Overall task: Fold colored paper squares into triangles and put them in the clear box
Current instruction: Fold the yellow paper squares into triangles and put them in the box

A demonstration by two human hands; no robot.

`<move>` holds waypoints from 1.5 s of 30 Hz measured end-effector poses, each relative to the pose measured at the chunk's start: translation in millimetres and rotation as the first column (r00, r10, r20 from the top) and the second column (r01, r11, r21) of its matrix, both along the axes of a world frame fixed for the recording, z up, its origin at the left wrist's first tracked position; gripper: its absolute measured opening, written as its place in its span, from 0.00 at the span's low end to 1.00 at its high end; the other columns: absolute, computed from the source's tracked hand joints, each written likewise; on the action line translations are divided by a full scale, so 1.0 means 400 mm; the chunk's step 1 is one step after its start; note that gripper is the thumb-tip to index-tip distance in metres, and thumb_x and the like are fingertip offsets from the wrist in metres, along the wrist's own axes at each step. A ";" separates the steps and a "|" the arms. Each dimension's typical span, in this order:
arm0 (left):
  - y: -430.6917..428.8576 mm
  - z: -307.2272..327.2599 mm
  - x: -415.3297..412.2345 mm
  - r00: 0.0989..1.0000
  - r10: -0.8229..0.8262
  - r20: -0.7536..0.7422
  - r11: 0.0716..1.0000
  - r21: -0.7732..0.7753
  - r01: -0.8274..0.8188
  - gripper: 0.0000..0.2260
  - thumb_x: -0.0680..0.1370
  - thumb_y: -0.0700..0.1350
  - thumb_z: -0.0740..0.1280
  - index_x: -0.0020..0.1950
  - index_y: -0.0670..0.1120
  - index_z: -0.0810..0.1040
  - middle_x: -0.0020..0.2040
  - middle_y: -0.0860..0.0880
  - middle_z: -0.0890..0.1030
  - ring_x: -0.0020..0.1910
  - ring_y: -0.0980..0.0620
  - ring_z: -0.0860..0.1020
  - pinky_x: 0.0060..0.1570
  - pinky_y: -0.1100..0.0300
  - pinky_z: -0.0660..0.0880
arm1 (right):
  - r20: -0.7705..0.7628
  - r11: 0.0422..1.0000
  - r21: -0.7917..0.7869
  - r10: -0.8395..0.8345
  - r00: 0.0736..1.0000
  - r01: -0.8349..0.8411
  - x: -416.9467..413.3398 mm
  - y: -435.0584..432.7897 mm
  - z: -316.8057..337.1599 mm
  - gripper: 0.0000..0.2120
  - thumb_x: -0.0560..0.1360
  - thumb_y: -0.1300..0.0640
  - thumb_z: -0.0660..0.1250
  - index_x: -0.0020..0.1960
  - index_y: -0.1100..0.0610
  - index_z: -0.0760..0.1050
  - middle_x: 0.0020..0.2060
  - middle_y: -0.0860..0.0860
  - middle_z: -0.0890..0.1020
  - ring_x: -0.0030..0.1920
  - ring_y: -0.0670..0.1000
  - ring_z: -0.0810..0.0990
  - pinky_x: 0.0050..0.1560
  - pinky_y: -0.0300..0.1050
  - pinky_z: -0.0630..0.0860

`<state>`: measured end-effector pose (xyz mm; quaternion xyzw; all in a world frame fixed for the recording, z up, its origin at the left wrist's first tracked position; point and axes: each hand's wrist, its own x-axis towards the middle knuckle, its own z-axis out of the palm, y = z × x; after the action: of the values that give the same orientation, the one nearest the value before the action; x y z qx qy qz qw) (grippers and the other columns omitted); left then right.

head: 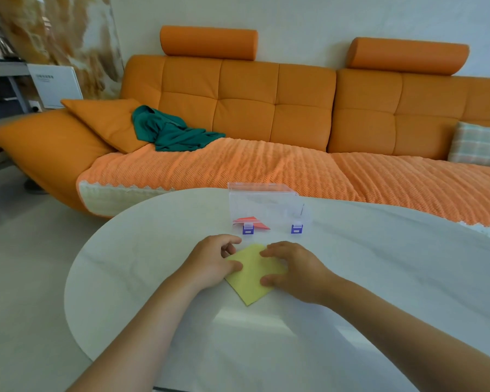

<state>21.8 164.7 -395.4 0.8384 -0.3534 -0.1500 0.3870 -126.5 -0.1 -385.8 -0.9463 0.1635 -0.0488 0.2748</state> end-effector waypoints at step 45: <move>-0.198 0.055 -0.256 0.900 -0.385 0.206 0.917 -0.022 0.398 0.14 0.71 0.48 0.66 0.55 0.59 0.81 0.52 0.65 0.79 0.58 0.63 0.73 0.59 0.68 0.67 | 0.257 0.985 -0.009 -0.162 0.953 0.170 -0.268 -0.178 0.027 0.02 0.72 0.49 0.74 0.41 0.43 0.82 0.46 0.40 0.81 0.44 0.43 0.78 0.49 0.47 0.77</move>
<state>-80.5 85.5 -373.4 0.7483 -0.5558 -0.1294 0.3384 -233.7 -71.4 -374.9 -0.9191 0.2048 -0.1958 0.2736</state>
